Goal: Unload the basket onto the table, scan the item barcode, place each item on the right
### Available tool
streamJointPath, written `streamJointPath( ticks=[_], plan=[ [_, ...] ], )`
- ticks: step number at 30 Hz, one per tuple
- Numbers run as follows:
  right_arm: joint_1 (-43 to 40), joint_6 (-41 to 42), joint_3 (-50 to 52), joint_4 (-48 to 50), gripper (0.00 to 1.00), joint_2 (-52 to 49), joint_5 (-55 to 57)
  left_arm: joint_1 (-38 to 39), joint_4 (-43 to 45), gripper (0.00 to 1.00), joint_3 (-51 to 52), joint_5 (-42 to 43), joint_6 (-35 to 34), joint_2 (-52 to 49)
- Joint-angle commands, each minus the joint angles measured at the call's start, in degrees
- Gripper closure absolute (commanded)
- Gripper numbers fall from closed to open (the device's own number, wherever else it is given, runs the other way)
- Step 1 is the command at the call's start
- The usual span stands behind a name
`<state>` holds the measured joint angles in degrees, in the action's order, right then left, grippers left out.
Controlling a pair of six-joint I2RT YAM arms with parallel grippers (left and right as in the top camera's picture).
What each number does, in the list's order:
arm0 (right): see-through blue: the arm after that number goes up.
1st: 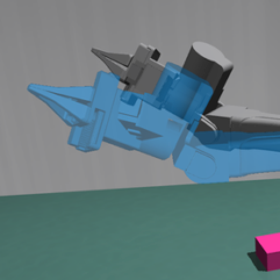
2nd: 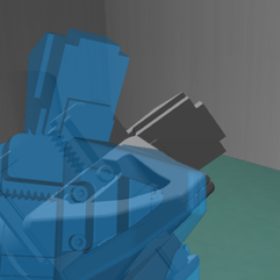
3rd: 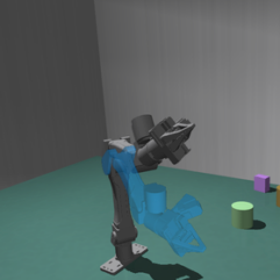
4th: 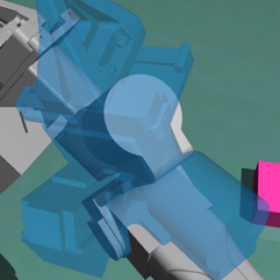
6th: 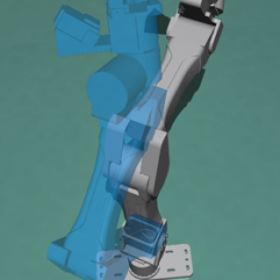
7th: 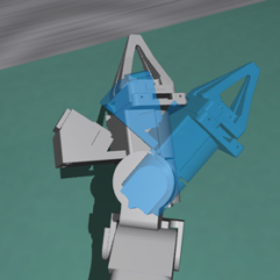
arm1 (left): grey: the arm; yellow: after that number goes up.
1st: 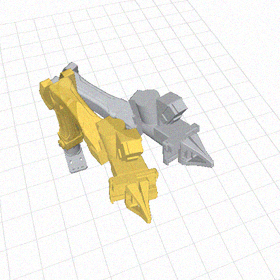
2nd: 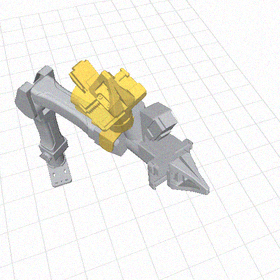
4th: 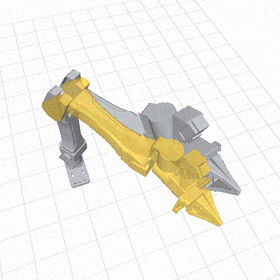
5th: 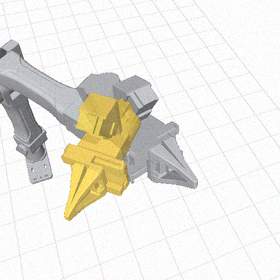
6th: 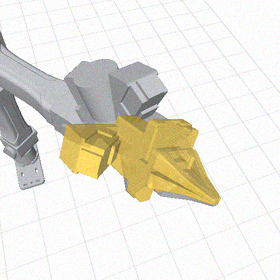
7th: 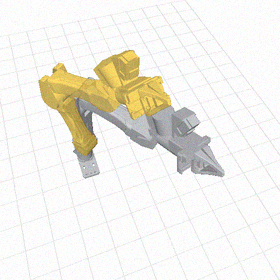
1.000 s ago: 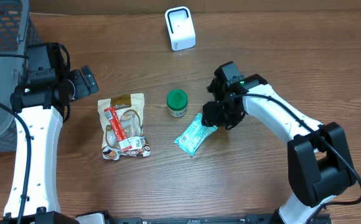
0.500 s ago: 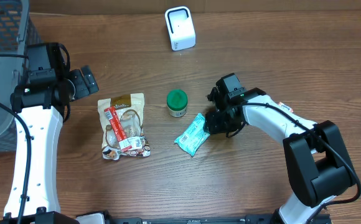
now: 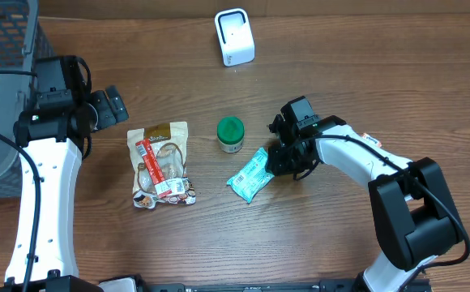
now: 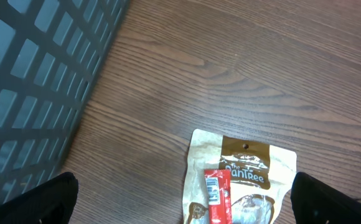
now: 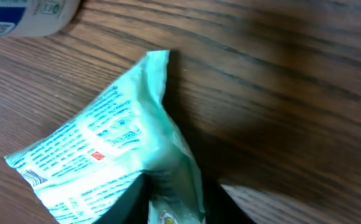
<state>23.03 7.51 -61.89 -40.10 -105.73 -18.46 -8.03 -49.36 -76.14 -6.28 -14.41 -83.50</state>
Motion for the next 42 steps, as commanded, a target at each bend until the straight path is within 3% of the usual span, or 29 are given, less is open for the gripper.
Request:
streamJointPath(
  ticks=[1, 3, 7, 10, 13, 20, 22, 27, 28, 29, 30, 38, 39, 40, 41, 42],
  plan=[
    [0.3, -0.1, 1.7, -0.6, 0.86, 0.2, 2.3, -0.2, 0.1, 0.0, -0.9, -0.3, 0.9, 0.3],
    [0.3, -0.1, 1.7, -0.7, 0.96, 0.2, 2.2, -0.2, 0.1, 0.0, -0.9, -0.3, 0.9, 0.3],
    [0.3, -0.1, 1.7, -1.4, 0.96, 0.2, -2.1, -0.2, 0.1, 0.0, -0.9, -0.3, 0.9, 0.3],
    [0.3, -0.1, 1.7, -1.6, 0.9, 0.2, -2.3, -0.2, 0.1, 0.0, -0.9, -0.3, 0.9, 0.3],
    [0.3, -0.1, 1.7, -2.0, 0.96, 0.2, -2.3, -0.2, 0.1, 0.0, -0.9, -0.3, 0.9, 0.3],
    [0.3, -0.1, 1.7, -2.3, 0.96, 0.2, -2.8, -0.2, 0.1, 0.0, -0.9, -0.3, 0.9, 0.3],
    [0.3, -0.1, 1.7, -2.6, 0.89, 0.2, -3.9, -0.2, 0.1, 0.0, -0.9, -0.3, 0.9, 0.3],
    [0.3, -0.1, 1.7, -2.6, 0.88, 0.2, -4.3, -0.2, 0.1, 0.0, -0.9, -0.3, 0.9, 0.3],
    [0.3, -0.1, 1.7, -2.6, 0.82, 0.2, -4.3, -0.2, 0.1, 0.0, -0.9, -0.3, 0.9, 0.3],
    [0.3, -0.1, 1.7, -2.5, 0.62, 0.2, -4.3, -0.2, 0.1, 0.0, -0.9, -0.3, 0.9, 0.3],
    [0.3, -0.1, 1.7, -2.5, 0.56, 0.2, -4.3, -0.2, 0.1, 0.0, -0.9, -0.3, 0.9, 0.3],
    [0.3, 0.2, 1.7, -2.4, 0.48, 0.2, -4.3, -0.2, 0.1, 0.0, -0.9, -0.3, 0.9, 0.3],
    [0.3, 1.9, 1.7, -2.4, 0.5, 0.2, -4.4, -0.2, 0.1, 0.0, -0.9, -0.3, 0.9, 0.3],
    [0.3, 3.0, 1.7, -2.4, 0.69, 0.2, -4.4, -0.2, 0.1, 0.0, -0.9, -0.3, 0.9, 0.3],
    [0.2, 3.0, 1.3, -2.4, 0.96, 0.2, -4.4, -0.2, 0.1, 0.0, -0.9, -0.3, 0.9, 0.3],
    [0.2, 3.0, 0.9, -2.7, 0.96, 0.2, -4.4, -0.2, 0.1, 0.0, -0.9, -0.3, 0.9, 0.3]
  ],
)
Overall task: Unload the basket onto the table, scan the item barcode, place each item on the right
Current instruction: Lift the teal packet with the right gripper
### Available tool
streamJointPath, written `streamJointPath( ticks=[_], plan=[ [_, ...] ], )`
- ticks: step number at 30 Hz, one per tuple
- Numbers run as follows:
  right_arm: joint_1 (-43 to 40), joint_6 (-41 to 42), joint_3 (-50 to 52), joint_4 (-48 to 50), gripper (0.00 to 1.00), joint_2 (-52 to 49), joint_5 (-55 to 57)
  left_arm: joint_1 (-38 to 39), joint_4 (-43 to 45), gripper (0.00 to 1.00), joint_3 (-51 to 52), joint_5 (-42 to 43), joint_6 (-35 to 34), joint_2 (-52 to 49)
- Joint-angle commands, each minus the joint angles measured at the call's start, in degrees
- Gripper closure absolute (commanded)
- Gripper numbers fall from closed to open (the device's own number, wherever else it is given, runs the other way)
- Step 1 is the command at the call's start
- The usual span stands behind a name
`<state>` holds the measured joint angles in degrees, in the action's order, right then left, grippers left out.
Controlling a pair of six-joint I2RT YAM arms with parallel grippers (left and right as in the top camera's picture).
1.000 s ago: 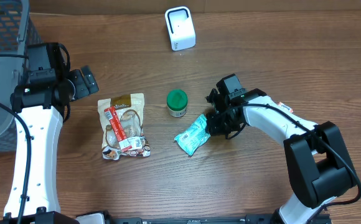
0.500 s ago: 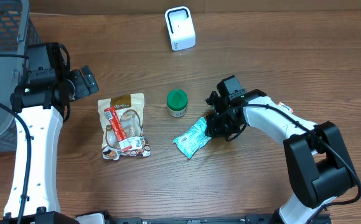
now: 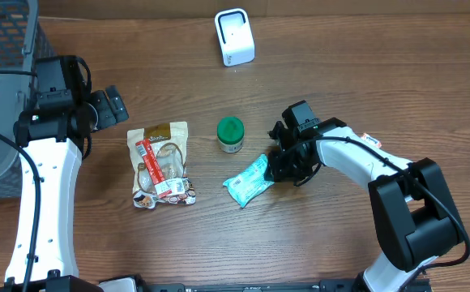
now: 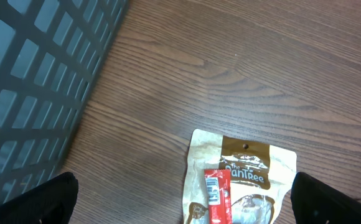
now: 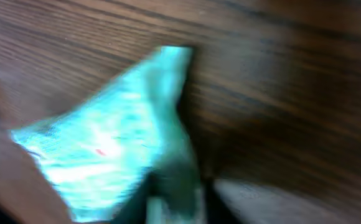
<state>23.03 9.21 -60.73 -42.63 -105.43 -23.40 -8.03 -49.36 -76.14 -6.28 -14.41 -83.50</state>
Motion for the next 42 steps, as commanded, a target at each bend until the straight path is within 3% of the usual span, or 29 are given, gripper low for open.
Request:
streamJointPath(
  ticks=[1, 8, 19, 42],
  plan=[
    [0.1, 1.3, -0.8, -0.7, 0.96, 0.0, 0.6, -0.2, 0.1, 0.0, -0.9, -0.3, 0.9, 0.3],
    [0.2, -1.2, -7.4, -5.6, 0.96, 7.9, 0.6, -0.2, 0.1, 0.0, -0.9, -0.3, 0.9, 0.3],
    [0.2, -7.8, -7.9, -2.4, 0.96, 28.9, -1.4, -0.2, 0.1, 0.0, -0.9, -0.3, 0.9, 0.3],
    [0.2, -7.5, -7.9, -1.6, 0.96, 29.8, -1.4, -0.2, 0.1, 0.0, -0.9, -0.3, 0.9, 0.3]
  ],
)
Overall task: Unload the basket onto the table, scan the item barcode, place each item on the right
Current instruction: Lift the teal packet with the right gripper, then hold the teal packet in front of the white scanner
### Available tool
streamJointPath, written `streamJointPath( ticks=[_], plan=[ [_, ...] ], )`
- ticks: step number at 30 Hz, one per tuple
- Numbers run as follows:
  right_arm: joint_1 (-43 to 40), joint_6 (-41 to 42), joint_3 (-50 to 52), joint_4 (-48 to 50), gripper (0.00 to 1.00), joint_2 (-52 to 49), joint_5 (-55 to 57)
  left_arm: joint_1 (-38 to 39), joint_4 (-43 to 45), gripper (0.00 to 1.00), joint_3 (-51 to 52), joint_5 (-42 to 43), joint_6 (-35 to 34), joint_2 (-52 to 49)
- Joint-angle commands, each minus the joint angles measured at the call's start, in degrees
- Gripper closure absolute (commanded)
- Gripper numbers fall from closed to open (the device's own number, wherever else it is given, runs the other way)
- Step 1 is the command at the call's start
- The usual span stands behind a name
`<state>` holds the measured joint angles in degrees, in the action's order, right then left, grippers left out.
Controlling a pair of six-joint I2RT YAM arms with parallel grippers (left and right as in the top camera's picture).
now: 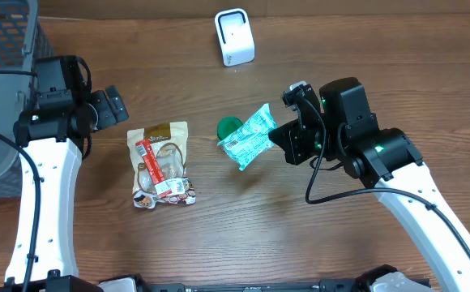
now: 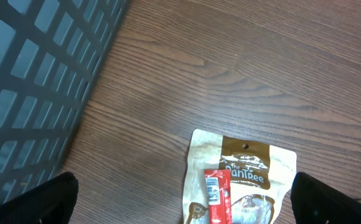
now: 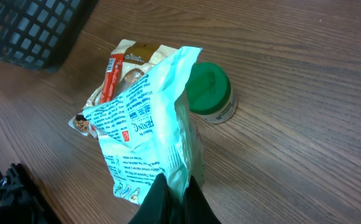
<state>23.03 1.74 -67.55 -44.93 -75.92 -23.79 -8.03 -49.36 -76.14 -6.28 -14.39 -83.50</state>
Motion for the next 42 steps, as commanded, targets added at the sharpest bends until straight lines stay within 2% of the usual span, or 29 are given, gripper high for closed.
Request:
streamJointPath(
  ticks=[1, 10, 19, 26, 32, 42],
  plan=[
    [0.2, 0.4, -1.0, 0.7, 0.96, 0.3, -0.9, -0.2, 0.1, 0.0, -0.9, -0.3, 0.9, 0.3],
    [0.2, 4.2, -1.0, 1.8, 0.96, -1.2, -0.7, -0.2, 0.1, 0.0, -0.9, -0.3, 0.9, 0.3],
    [0.1, 3.2, -3.4, 10.6, 0.97, -1.4, 6.4, -0.2, 0.1, 0.0, -0.9, -0.3, 0.9, 0.3],
    [0.0, -2.1, -18.6, 3.4, 0.97, -4.0, 9.0, -0.2, 0.1, 0.0, -0.9, -0.3, 0.9, 0.3],
    [0.0, -2.3, -37.9, -7.2, 0.97, -14.0, 14.6, -0.2, 0.1, 0.0, -0.9, -0.3, 0.9, 0.3],
    [0.2, -18.1, -40.4, 2.6, 0.97, -27.6, 25.8, -0.2, 0.1, 0.0, -0.9, -0.3, 0.9, 0.3]
  ],
)
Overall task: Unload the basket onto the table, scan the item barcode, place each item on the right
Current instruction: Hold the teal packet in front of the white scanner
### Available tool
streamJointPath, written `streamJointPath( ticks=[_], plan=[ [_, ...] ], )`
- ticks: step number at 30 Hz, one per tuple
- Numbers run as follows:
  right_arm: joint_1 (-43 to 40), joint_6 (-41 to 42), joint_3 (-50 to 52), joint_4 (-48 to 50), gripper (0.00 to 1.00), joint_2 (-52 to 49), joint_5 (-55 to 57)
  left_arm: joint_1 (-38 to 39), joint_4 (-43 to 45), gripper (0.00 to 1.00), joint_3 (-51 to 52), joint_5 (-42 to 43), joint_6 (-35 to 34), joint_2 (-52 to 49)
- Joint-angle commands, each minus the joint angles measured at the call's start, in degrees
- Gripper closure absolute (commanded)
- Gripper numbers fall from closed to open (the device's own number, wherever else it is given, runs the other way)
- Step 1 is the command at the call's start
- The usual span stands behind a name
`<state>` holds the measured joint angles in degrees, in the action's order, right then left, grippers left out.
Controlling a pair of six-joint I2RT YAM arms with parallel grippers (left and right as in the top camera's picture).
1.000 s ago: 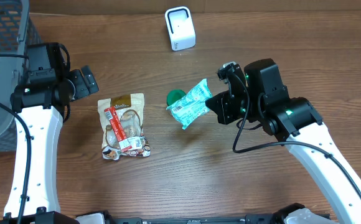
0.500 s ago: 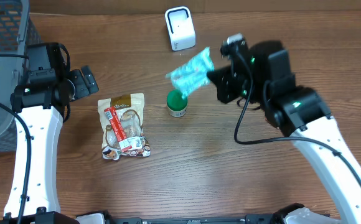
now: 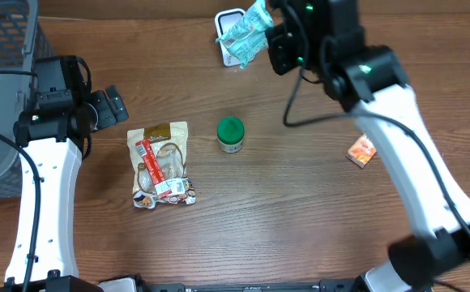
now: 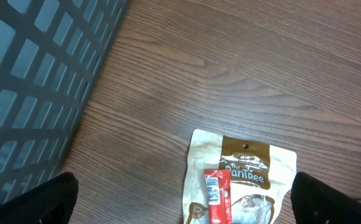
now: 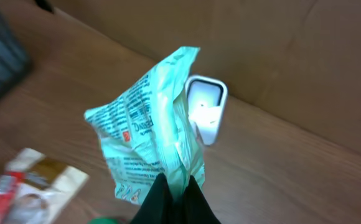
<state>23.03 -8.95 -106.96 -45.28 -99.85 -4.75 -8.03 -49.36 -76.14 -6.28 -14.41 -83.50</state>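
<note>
My right gripper [image 5: 175, 186] is shut on the edge of a mint-green packet [image 5: 152, 134], held up in the air. In the overhead view the packet [image 3: 245, 31] hangs just in front of the white scanner [image 3: 230, 19] at the back of the table. From the right wrist the scanner [image 5: 206, 107] shows right behind the packet. My left gripper [image 4: 183, 199] is open at the left, above the top of a tan snack pouch [image 4: 243, 174] with a red label.
A green-lidded jar [image 3: 230, 134] stands mid-table. The tan pouch [image 3: 161, 165] lies left of it. A small orange packet [image 3: 361, 151] lies at the right. A dark mesh basket [image 3: 4, 49] fills the far left corner.
My right gripper has carried the green packet from above the jar to the back of the table, in front of the scanner. An orange packet now shows at the right. The left arm is unmoved.
My right gripper was low on the table, shut on the green packet lying right of the jar. Then the packet had shifted slightly left. Then it was held up beside the jar, and now it hangs in front of the scanner. The left arm stayed still throughout.
</note>
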Motion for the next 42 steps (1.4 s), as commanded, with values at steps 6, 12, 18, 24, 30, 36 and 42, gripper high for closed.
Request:
streamJointPath(
  ticks=[6, 12, 18, 24, 30, 36, 42],
  plan=[
    [1.3, -16.4, -1.0, 12.0, 0.96, -10.8, 16.5, -0.2, 0.1, 0.0, -0.9, -0.3, 0.9, 0.3],
    [3.4, -24.9, -1.0, 22.8, 0.97, -16.8, 23.9, -0.2, 0.1, 0.0, -0.9, -0.3, 0.9, 0.3],
    [5.5, -32.7, -1.0, 34.1, 0.96, -23.3, 33.2, -0.2, 0.1, 0.0, -0.9, -0.3, 0.9, 0.3],
    [6.2, -44.3, -1.0, 49.7, 0.96, -30.2, 38.2, -0.2, 0.1, 0.0, -0.9, -0.3, 0.9, 0.3],
    [6.2, -46.6, -0.9, 61.3, 0.96, -34.0, 39.4, -0.2, 0.1, 0.0, -0.9, -0.3, 0.9, 0.3],
    [6.2, -46.6, -0.9, 65.4, 0.96, -36.8, 39.2, -0.2, 0.1, 0.0, -0.9, -0.3, 0.9, 0.3],
    [6.2, -44.8, -0.7, 66.2, 0.96, -39.2, 39.0, -0.2, 0.1, 0.0, -0.9, -0.3, 0.9, 0.3]
  ],
)
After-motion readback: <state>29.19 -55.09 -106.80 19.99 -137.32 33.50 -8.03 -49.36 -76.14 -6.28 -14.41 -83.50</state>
